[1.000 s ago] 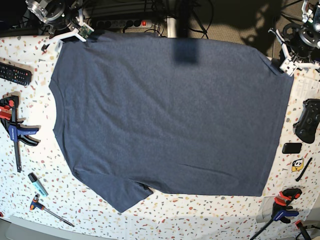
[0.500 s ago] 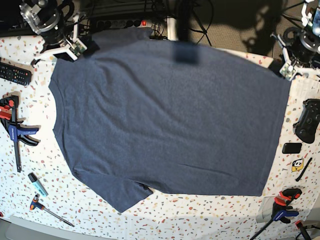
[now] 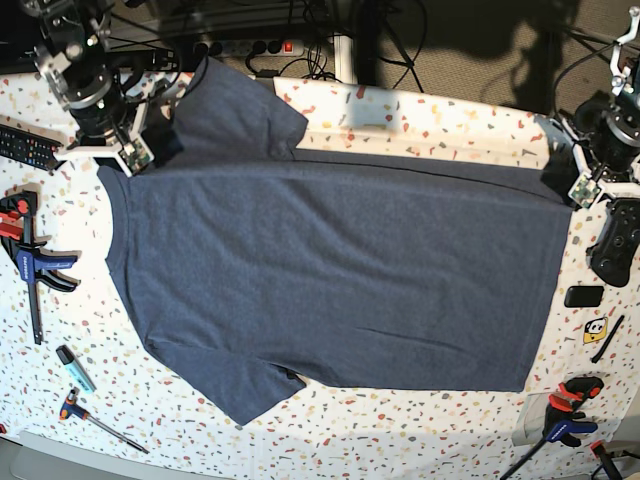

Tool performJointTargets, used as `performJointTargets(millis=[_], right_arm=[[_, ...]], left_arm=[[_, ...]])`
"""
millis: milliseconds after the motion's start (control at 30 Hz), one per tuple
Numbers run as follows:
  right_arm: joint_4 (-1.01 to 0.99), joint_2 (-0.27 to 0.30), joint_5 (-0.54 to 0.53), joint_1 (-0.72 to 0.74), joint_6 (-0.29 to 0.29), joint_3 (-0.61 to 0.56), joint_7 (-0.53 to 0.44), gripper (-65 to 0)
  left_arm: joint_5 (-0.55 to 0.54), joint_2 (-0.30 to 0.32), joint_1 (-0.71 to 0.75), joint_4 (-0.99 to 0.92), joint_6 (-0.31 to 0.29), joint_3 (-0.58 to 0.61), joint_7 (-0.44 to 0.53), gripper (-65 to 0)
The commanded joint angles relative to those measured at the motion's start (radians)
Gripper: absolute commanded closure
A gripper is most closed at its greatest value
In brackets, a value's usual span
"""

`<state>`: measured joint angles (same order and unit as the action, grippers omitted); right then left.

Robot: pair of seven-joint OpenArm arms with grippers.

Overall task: Fold the T-shirt properly
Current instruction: 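Lower the shirt edge and fold it over with both grippers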

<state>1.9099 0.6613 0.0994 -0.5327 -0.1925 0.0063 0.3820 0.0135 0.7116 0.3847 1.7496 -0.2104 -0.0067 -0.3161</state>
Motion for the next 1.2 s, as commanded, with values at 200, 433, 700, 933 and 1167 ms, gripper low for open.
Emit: performJointTargets(millis=[200, 433, 700, 933, 1167], right_arm=[[-0.076, -0.005, -0.032, 0.112, -0.016, 0.005, -0.035, 0.0], [-0.087, -0.005, -0.032, 0.137, -0.019, 0.005, -0.046, 0.0], [-0.091, -0.022, -0.032, 0.139, -0.019, 0.005, -0.059, 0.0], [-0.203, -0.039, -0.055, 0.187, -0.023, 0.005, -0.068, 0.0], [-0.229, -0.038, -0.074, 0.201, -0.066, 0.005, -0.072, 0.0]], left_arm=[[0.004, 0.018, -0.031, 0.008, 0.011, -0.011, 0.072, 0.0], [-0.079, 0.016, -0.119, -0.088, -0.081, -0.011, 0.08, 0.0], [-0.078, 0.008, -0.158, -0.185, -0.114, -0.011, 0.11, 0.0], [-0.064, -0.035, -0.159, -0.2, -0.138, -0.011, 0.148, 0.0], [-0.065, -0.035, -0.172, -0.2, -0.138, -0.011, 0.176, 0.0]])
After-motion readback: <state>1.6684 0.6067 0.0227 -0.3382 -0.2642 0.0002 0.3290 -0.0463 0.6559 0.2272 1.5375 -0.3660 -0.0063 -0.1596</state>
